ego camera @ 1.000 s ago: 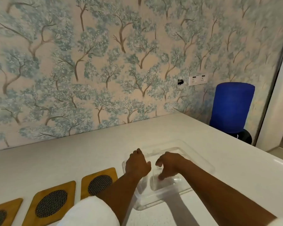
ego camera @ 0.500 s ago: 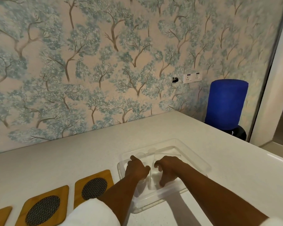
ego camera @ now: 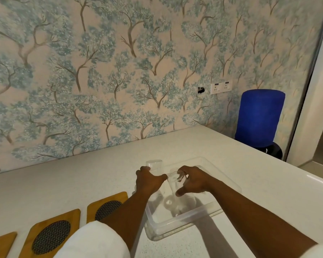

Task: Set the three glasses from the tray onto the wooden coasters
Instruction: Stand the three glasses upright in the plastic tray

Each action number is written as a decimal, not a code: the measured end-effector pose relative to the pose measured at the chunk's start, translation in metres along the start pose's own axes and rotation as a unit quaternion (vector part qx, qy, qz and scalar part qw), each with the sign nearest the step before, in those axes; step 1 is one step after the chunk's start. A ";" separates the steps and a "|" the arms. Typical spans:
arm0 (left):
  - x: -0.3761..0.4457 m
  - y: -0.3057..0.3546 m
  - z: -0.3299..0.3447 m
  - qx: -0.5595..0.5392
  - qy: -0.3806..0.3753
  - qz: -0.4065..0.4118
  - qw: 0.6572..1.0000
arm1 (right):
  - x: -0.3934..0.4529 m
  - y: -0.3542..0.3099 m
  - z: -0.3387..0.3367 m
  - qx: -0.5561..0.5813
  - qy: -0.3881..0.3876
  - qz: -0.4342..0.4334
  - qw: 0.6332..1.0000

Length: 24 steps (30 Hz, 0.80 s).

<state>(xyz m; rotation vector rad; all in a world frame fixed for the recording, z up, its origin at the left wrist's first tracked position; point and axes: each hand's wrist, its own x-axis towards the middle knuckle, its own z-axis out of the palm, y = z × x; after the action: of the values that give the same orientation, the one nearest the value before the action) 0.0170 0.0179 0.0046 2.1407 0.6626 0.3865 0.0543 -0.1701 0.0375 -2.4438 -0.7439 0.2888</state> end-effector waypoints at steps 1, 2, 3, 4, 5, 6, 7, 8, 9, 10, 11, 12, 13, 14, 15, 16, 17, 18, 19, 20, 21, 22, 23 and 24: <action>0.000 -0.001 -0.001 0.000 0.005 0.004 1.000 | 0.000 0.000 0.001 0.013 0.006 -0.001 1.000; 0.000 -0.002 -0.001 -0.001 0.009 0.007 1.000 | 0.000 0.000 0.002 0.024 0.011 -0.003 1.000; 0.000 -0.003 -0.001 -0.001 0.012 0.010 1.000 | 0.001 0.000 0.003 0.033 0.013 -0.002 0.999; 0.000 -0.004 -0.001 0.002 0.015 0.014 1.000 | 0.001 0.000 0.005 0.040 0.014 -0.003 0.999; 0.000 -0.005 -0.001 0.005 0.017 0.018 1.000 | 0.002 0.000 0.007 0.042 0.013 -0.004 0.999; 0.000 -0.006 -0.001 0.010 0.017 0.022 1.000 | 0.003 0.000 0.008 0.045 0.010 -0.005 0.999; 0.000 -0.007 0.000 0.016 0.017 0.026 0.999 | 0.003 0.000 0.009 0.047 0.007 -0.006 0.999; -0.001 -0.008 0.001 0.021 0.018 0.030 0.999 | 0.004 -0.001 0.011 0.050 0.006 -0.008 0.999; -0.001 -0.009 0.001 0.026 0.019 0.033 0.999 | 0.004 -0.001 0.012 0.052 0.005 -0.010 0.999; -0.002 -0.010 0.002 0.030 0.020 0.035 0.999 | 0.005 -0.001 0.013 0.055 0.005 -0.011 0.998; -0.002 -0.011 0.003 0.034 0.021 0.037 0.999 | 0.005 -0.001 0.014 0.055 0.004 -0.012 0.998; -0.003 -0.013 0.004 0.038 0.022 0.038 0.998 | 0.005 -0.001 0.015 0.055 0.004 -0.012 0.998; -0.003 -0.014 0.005 0.039 0.022 0.039 0.998 | 0.004 -0.002 0.016 0.055 0.003 -0.013 0.998; -0.004 -0.015 0.006 0.039 0.023 0.039 0.998 | 0.004 -0.002 0.017 0.054 0.002 -0.014 0.998; -0.004 -0.017 0.006 0.038 0.023 0.039 0.998 | 0.004 -0.003 0.018 0.052 0.001 -0.015 0.999; -0.005 -0.018 0.007 0.036 0.024 0.038 0.998 | 0.004 -0.003 0.019 0.052 0.000 -0.014 0.999; -0.005 -0.019 0.008 0.034 0.026 0.037 0.998 | 0.004 -0.002 0.020 0.052 0.001 -0.011 0.999; -0.005 -0.019 0.009 0.030 0.028 0.036 0.999 | 0.004 -0.002 0.021 0.053 0.001 -0.008 0.999; -0.006 -0.020 0.010 0.027 0.031 0.037 0.998 | 0.005 -0.002 0.021 0.050 -0.001 -0.006 0.999; -0.007 -0.020 0.010 0.025 0.035 0.040 0.998 | 0.006 -0.001 0.021 0.044 -0.005 -0.005 0.999; -0.008 -0.021 0.011 0.026 0.041 0.044 0.998 | 0.007 -0.001 0.020 0.033 -0.014 -0.004 0.999; -0.010 -0.021 0.012 0.027 0.047 0.050 0.997 | 0.008 0.000 0.018 0.018 -0.027 -0.003 0.999; -0.011 -0.022 0.012 0.029 0.051 0.057 0.997 | 0.009 0.000 0.015 0.000 -0.043 -0.002 0.999; -0.013 -0.024 0.013 0.034 0.053 0.064 0.996 | 0.010 0.000 0.012 -0.023 -0.057 -0.002 0.998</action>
<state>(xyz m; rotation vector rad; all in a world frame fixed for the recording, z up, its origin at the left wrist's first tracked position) 0.0054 0.0138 -0.0228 2.2463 0.6064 0.5564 0.0583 -0.1593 0.0269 -2.4853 -0.8107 0.4162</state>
